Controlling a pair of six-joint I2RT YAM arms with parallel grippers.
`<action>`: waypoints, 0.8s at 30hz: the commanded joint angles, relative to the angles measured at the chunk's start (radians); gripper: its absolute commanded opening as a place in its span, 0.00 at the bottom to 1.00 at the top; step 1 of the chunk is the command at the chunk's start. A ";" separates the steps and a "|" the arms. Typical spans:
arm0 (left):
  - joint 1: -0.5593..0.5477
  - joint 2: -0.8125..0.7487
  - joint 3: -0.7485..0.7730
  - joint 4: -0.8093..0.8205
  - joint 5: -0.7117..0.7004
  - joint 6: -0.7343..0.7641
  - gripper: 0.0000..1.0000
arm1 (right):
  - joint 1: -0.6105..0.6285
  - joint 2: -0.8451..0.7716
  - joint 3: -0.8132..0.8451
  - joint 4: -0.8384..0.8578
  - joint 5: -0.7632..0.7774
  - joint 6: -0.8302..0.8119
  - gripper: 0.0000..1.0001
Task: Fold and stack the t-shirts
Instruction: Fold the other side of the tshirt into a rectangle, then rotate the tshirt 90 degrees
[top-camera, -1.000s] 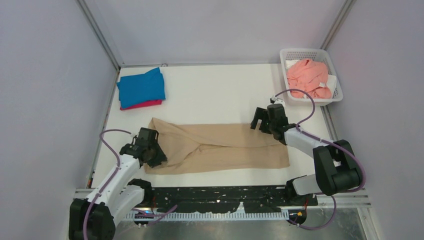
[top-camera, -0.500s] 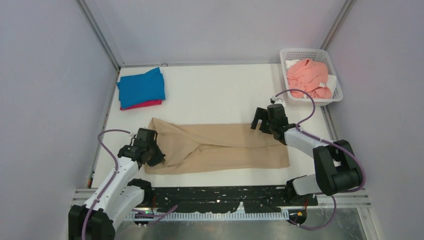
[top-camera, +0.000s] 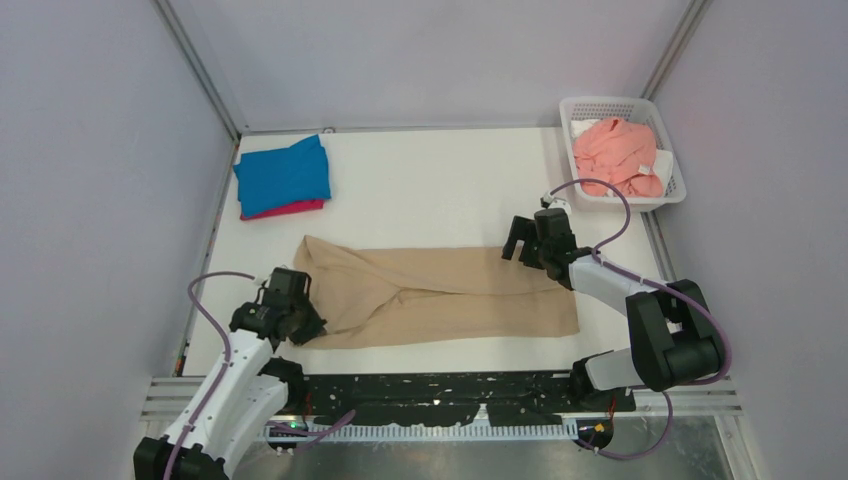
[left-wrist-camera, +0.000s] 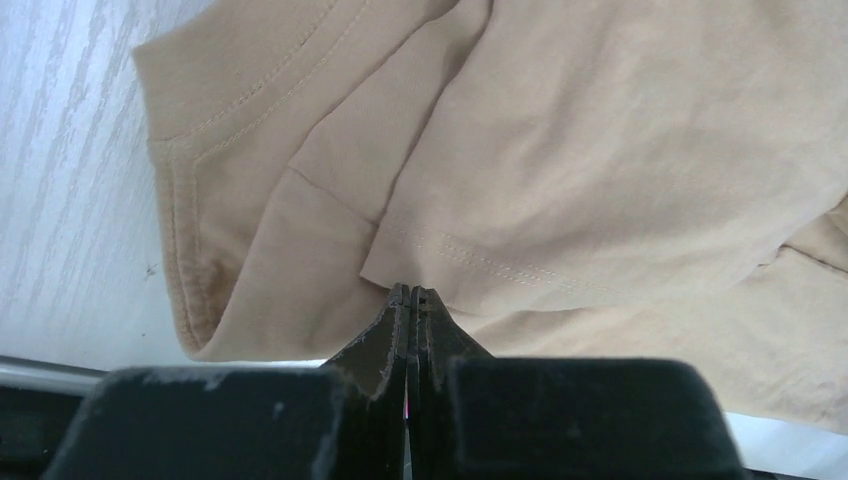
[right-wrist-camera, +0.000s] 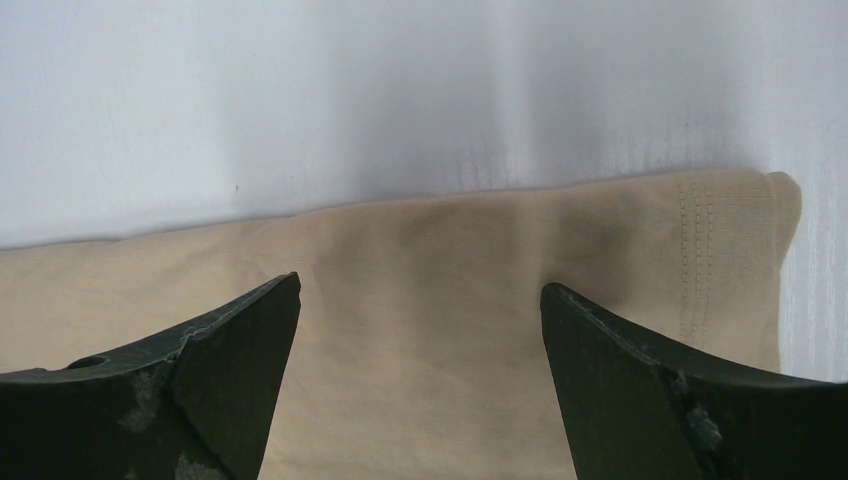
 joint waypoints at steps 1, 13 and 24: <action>0.004 0.006 0.022 -0.001 -0.020 -0.029 0.00 | -0.001 -0.007 0.034 0.014 0.026 -0.003 0.95; 0.004 0.226 0.099 0.328 0.138 -0.026 0.62 | -0.051 0.104 0.122 -0.087 0.027 0.033 0.95; 0.003 0.561 0.293 0.421 0.141 0.021 0.95 | -0.106 0.343 0.366 -0.165 0.027 0.051 0.96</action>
